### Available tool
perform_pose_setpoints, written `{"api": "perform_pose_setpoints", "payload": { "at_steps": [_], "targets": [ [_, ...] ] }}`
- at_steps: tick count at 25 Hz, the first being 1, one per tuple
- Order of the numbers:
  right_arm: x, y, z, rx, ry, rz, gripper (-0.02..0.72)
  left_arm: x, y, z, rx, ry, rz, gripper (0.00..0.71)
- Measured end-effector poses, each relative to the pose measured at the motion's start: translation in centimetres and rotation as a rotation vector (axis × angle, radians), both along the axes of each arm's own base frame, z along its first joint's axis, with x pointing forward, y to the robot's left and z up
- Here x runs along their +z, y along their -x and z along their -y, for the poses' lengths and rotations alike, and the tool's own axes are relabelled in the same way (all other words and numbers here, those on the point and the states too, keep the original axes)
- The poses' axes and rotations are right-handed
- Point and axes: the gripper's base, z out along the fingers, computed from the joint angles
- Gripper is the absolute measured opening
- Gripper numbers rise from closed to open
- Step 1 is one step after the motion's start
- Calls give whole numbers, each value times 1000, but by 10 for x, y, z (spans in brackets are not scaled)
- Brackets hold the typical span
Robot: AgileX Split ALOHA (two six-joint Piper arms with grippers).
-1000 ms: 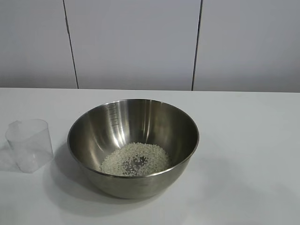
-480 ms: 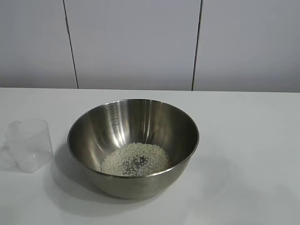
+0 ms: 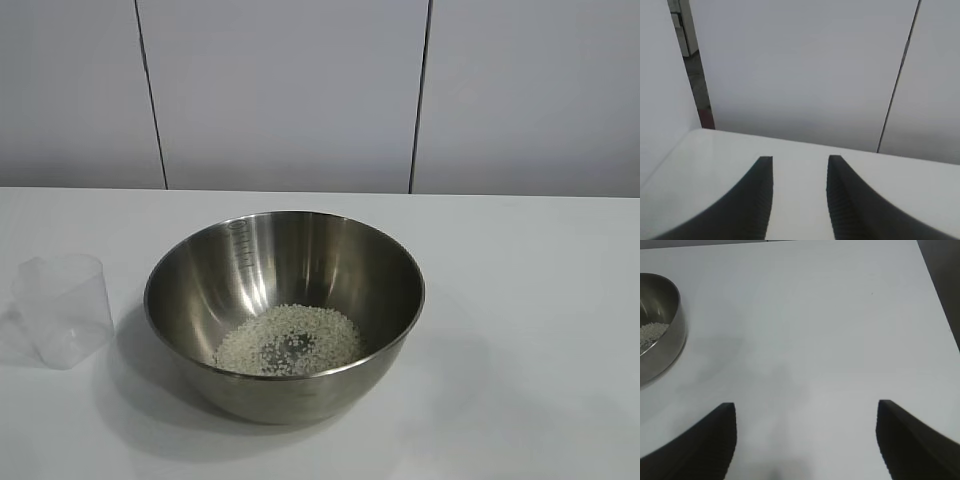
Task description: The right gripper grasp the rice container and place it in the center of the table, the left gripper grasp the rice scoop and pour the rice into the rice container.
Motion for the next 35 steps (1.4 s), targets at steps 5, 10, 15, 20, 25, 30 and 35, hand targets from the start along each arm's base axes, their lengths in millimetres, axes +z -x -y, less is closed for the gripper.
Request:
{"api": "perform_pose_setpoints", "payload": {
  "at_steps": [5, 10, 15, 20, 25, 30, 35],
  "targets": [
    [0, 0, 0, 0, 0, 0, 536, 64, 59, 17, 62, -43, 105, 264],
    [0, 0, 0, 0, 0, -1, 536, 84, 129, 38, 41, -60, 131, 265],
    [0, 0, 0, 0, 0, -1, 536, 70, 189, 43, -13, -58, 24, 265],
    [0, 0, 0, 0, 0, -1, 536, 41, 230, 51, -124, -80, -177, 265],
    [0, 0, 0, 0, 0, -1, 536, 21, 257, 58, -211, -67, -298, 265],
    [0, 0, 0, 0, 0, -1, 536, 11, 264, 60, -239, -58, -403, 265],
    [0, 0, 0, 0, 0, -1, 536, -3, 256, 60, -240, -53, -452, 265]
  ]
}}
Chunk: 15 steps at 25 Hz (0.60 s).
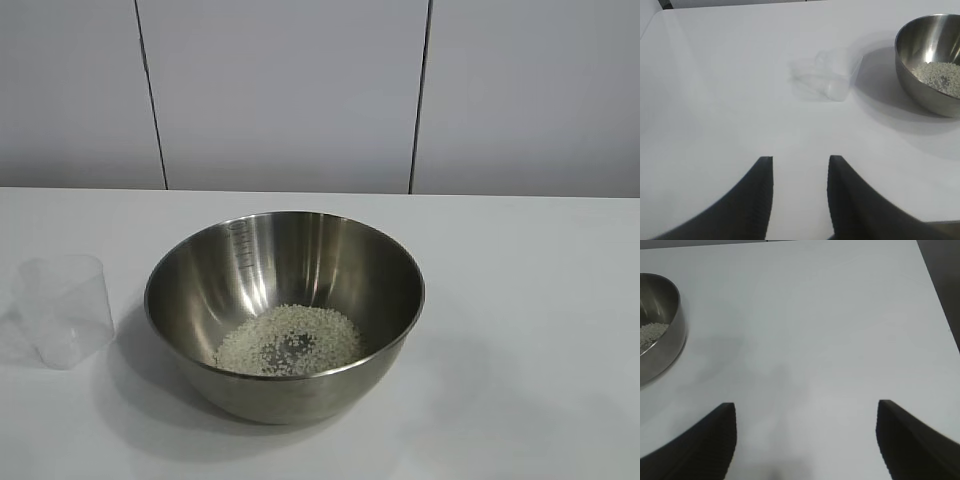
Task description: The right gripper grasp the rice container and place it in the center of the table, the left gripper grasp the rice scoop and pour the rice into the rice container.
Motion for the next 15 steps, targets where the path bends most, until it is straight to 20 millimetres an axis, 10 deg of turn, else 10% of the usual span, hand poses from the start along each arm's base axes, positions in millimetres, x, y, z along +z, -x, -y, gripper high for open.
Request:
{"api": "perform_pose_setpoints", "payload": {
  "at_steps": [15],
  "targets": [
    [0, 0, 0, 0, 0, 1, 536, -12, -14, 0, 5, 4, 35, 265]
  ]
}}
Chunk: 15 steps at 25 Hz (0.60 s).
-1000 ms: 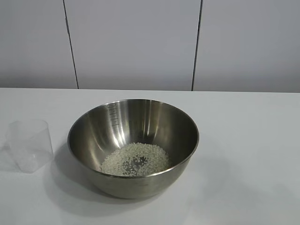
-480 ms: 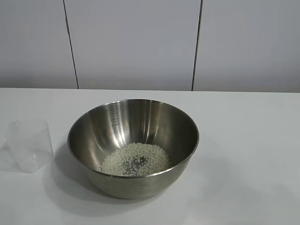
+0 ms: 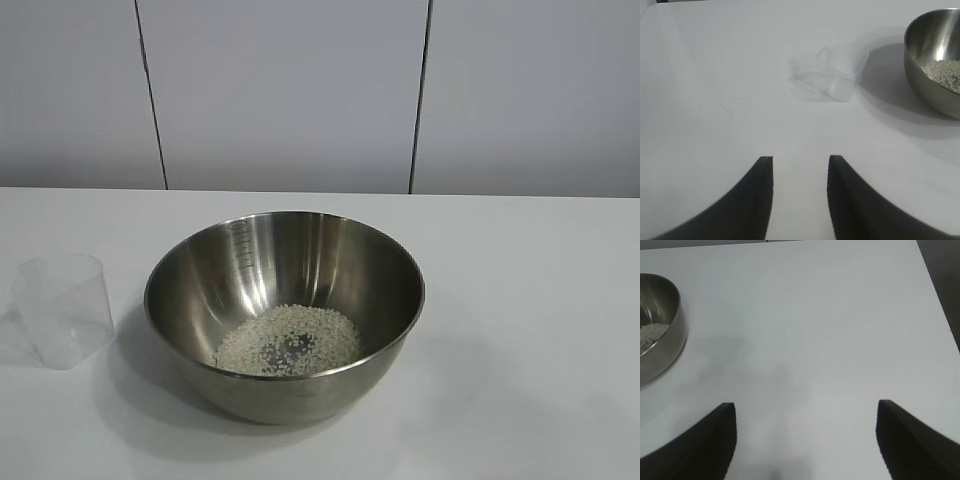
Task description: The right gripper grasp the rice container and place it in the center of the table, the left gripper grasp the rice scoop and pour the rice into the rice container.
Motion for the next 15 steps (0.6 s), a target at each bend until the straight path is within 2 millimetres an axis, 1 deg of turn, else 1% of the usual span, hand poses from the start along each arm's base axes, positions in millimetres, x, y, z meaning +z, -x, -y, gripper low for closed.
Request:
{"api": "perform_pose_setpoints", "payload": {
  "at_steps": [15],
  "targets": [
    [0, 0, 0, 0, 0, 0, 536, 1, 0, 0, 0, 1, 6, 265]
  ]
}}
